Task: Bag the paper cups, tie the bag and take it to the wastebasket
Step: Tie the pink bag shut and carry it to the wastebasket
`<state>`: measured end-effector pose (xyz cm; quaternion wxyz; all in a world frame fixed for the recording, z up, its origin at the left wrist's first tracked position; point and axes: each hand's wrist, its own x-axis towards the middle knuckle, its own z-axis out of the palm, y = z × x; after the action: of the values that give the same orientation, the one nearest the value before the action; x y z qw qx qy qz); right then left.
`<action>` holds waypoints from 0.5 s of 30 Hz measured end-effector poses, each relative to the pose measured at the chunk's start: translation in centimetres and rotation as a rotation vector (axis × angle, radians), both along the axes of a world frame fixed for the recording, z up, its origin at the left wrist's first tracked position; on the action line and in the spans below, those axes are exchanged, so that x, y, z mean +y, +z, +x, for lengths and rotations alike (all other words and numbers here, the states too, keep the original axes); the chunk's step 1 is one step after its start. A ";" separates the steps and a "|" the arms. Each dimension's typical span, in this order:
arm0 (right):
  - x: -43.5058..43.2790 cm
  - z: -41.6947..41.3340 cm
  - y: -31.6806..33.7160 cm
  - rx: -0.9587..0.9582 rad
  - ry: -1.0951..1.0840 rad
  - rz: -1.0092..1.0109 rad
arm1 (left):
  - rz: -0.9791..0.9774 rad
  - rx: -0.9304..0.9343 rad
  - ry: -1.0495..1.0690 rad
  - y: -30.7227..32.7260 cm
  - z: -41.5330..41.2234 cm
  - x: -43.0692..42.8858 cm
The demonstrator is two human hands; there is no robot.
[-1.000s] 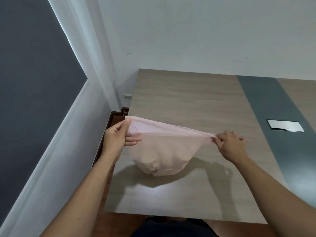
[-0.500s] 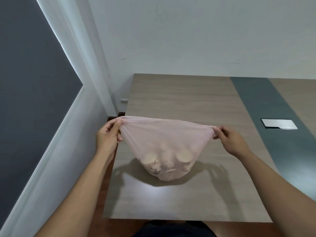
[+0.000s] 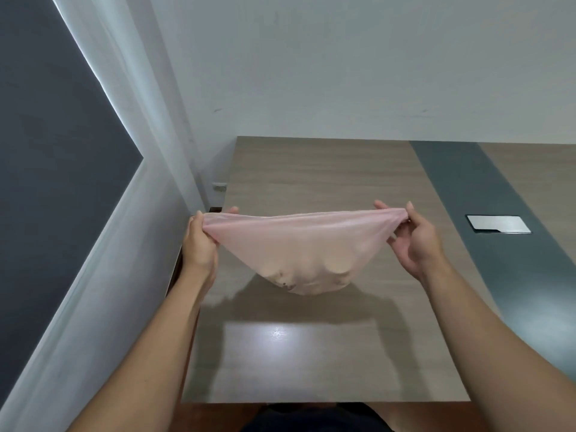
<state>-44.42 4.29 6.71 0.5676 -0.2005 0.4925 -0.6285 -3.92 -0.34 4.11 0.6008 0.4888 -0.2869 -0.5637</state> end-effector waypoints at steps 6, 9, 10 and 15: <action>-0.4 3.8 2.0 -0.280 0.063 -0.089 | -0.044 0.190 -0.349 2.3 -1.4 0.8; -0.3 4.6 1.8 -0.172 0.145 -0.056 | -0.130 -0.278 -0.555 3.4 -1.5 2.3; -0.2 4.9 1.9 -0.160 0.164 -0.054 | -0.146 -0.467 -0.631 4.0 -1.8 3.0; 0.4 8.0 1.8 -0.189 0.291 -0.054 | -0.143 -0.997 -0.985 4.0 -4.4 5.6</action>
<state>-36.46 4.69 8.49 0.6907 -0.2248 0.3858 -0.5689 -8.33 5.24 8.14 0.1033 0.4615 -0.7522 -0.4588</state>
